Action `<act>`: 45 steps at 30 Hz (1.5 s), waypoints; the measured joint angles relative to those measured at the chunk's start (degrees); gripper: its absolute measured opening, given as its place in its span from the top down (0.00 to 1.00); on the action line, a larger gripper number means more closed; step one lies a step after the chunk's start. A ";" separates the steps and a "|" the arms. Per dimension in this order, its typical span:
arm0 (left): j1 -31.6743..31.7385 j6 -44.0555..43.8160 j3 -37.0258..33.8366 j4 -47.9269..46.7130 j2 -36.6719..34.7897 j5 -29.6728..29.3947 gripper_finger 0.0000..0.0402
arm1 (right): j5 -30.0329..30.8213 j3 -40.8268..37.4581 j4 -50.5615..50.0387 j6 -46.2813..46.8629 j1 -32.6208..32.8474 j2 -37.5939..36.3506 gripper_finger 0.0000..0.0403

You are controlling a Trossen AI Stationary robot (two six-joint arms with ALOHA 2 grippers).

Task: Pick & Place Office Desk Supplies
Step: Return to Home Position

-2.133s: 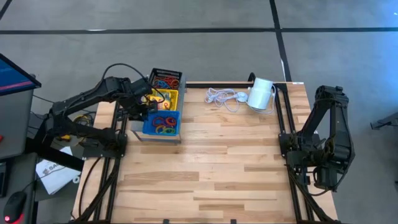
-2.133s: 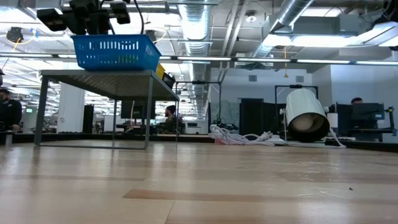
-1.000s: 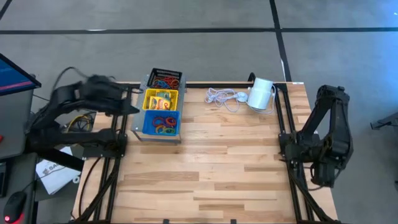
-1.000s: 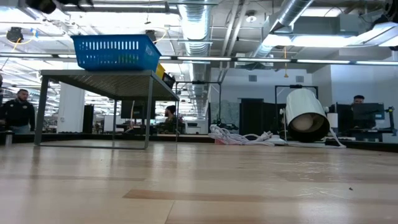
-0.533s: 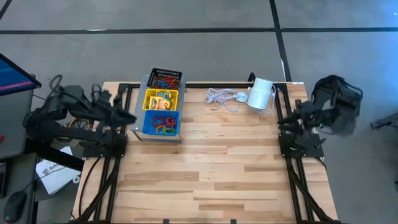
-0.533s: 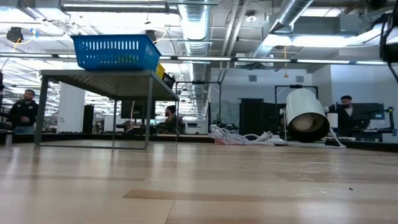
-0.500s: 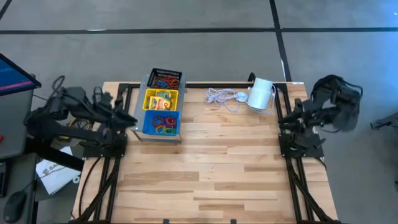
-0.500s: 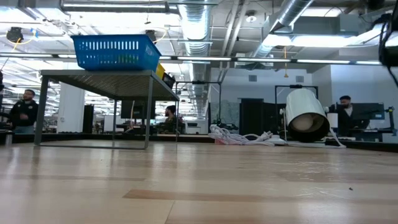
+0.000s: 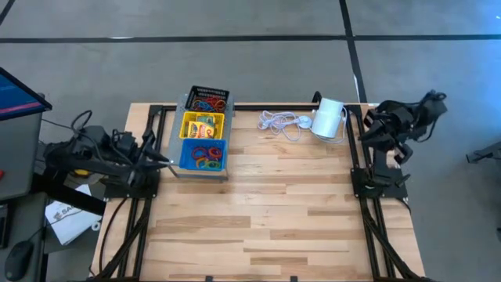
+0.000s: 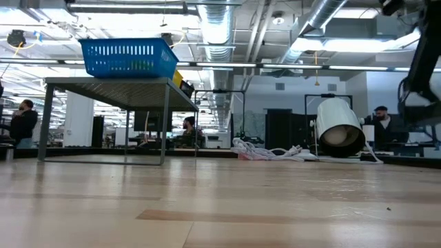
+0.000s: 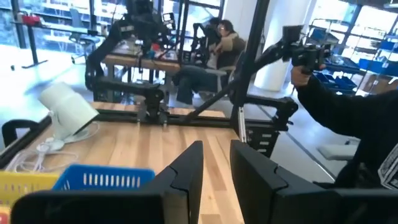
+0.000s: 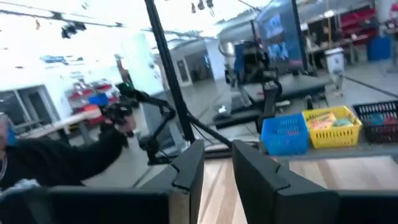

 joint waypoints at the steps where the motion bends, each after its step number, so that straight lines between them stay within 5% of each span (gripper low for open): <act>1: 0.02 0.00 -1.44 0.25 -1.23 -0.02 0.81 | 1.30 -0.56 0.69 -1.80 1.41 -0.57 0.80; 7: 0.02 0.95 -5.43 0.08 -3.58 0.30 0.81 | 7.09 0.03 -0.17 -6.47 6.20 -0.24 0.80; 15: 0.02 3.83 -6.72 -0.19 -3.47 0.64 0.81 | 10.50 0.53 -6.55 3.74 6.92 -0.43 0.80; 23: 0.02 3.64 -6.72 -0.24 -3.49 0.64 0.81 | 23.61 -4.58 -7.15 0.87 6.48 -0.43 0.81; 30: 0.03 3.50 -6.72 -0.26 -3.47 0.07 0.81 | 19.69 -7.17 -6.58 3.89 6.24 -0.42 0.82; 35: 0.04 3.45 -6.72 -0.26 -3.47 0.03 0.81 | 13.33 -9.40 4.89 -4.69 6.26 1.87 0.82; 40: 0.04 3.14 -6.72 -0.26 -3.47 0.03 0.81 | 9.78 -10.02 14.37 -12.33 6.03 9.48 0.82; 45: 0.04 3.06 -6.72 -0.22 -3.47 0.00 0.81 | 11.23 -9.56 16.00 -8.50 3.21 17.03 0.82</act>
